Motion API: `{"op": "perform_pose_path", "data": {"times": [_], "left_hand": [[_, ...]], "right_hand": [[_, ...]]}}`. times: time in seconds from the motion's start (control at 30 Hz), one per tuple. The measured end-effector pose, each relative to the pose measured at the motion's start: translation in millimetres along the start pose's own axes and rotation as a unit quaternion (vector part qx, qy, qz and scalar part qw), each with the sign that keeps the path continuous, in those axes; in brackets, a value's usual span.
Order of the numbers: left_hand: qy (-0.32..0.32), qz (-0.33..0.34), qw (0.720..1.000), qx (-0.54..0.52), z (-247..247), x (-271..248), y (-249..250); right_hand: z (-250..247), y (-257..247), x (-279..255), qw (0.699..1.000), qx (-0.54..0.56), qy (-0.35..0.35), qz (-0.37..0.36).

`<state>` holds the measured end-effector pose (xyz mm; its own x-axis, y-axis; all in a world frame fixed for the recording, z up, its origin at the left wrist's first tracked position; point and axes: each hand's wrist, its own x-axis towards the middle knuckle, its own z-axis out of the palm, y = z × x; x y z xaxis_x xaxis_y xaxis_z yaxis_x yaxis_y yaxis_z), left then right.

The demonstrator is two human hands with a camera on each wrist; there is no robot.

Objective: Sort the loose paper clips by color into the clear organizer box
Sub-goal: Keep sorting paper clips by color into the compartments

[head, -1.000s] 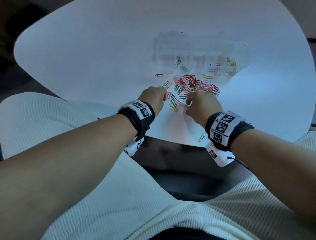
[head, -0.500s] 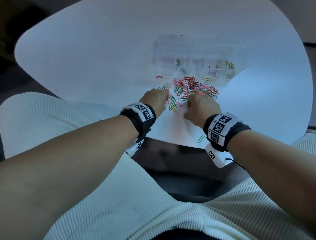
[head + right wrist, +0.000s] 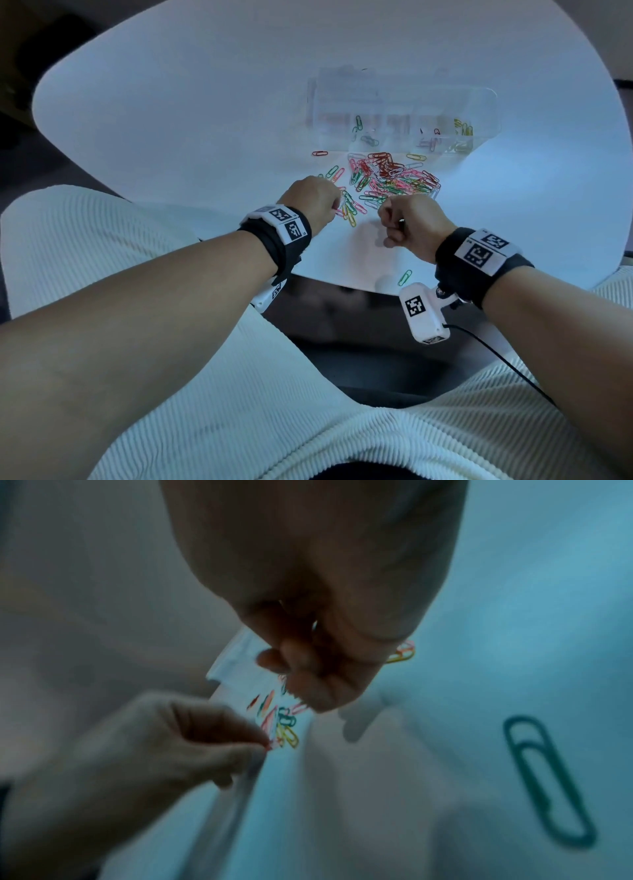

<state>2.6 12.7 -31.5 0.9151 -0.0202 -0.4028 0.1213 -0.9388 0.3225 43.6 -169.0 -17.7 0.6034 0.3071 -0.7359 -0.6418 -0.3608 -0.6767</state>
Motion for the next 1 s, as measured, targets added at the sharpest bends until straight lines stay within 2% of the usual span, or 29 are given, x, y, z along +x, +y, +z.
{"op": "perform_pose_path", "data": {"times": [0.1, 0.2, 0.27, 0.3, 0.37, 0.43, 0.5, 0.57, 0.73, 0.87, 0.93, 0.97, 1.0], "left_hand": [[0.007, -0.009, 1.0, -0.007, 1, -1, -1], [0.015, 0.003, 0.999, -0.032, 3, -3, 0], [0.01, 0.008, 1.0, -0.025, 3, -3, 1], [0.007, 0.006, 1.0, -0.02, 3, -2, 1], [0.003, -0.002, 1.0, -0.014, 2, -2, 1], [-0.001, -0.008, 1.0, -0.011, 2, -2, 1], [-0.008, -0.017, 1.0, -0.01, 2, -3, 4], [-0.014, -0.027, 0.999, -0.008, 1, -4, 7], [-0.024, -0.05, 0.998, -0.022, -3, -7, 6], [-0.018, -0.037, 0.999, -0.014, -4, -8, 5], [-0.003, -0.046, 0.998, -0.041, -6, -9, 6], [0.013, -0.064, 0.995, -0.077, -8, -9, 6], [0.032, -0.085, 0.988, -0.124, -12, -9, 5]], "right_hand": [[-2, -4, -3, 0.993, 0.1, -0.058, 0.024], [-3, -6, -1, 0.991, 0.115, -0.066, 0.024], [-1, -6, 2, 0.994, 0.097, -0.047, 0.024], [1, -6, 4, 0.998, 0.06, -0.03, 0.013], [5, -6, 8, 0.991, -0.123, 0.02, -0.045], [10, -3, 13, 0.93, -0.335, 0.076, -0.129], [14, -1, 17, 0.875, -0.442, 0.097, -0.172], [16, -1, 20, 0.85, -0.483, 0.102, -0.18], [19, -13, 24, 0.818, -0.541, 0.118, -0.156], [22, -19, 24, 0.809, -0.567, 0.113, -0.107], [21, -18, 23, 0.801, -0.58, 0.108, -0.105], [19, -18, 21, 0.807, -0.57, 0.107, -0.112], [15, -18, 20, 0.826, -0.54, 0.104, -0.122]]}}
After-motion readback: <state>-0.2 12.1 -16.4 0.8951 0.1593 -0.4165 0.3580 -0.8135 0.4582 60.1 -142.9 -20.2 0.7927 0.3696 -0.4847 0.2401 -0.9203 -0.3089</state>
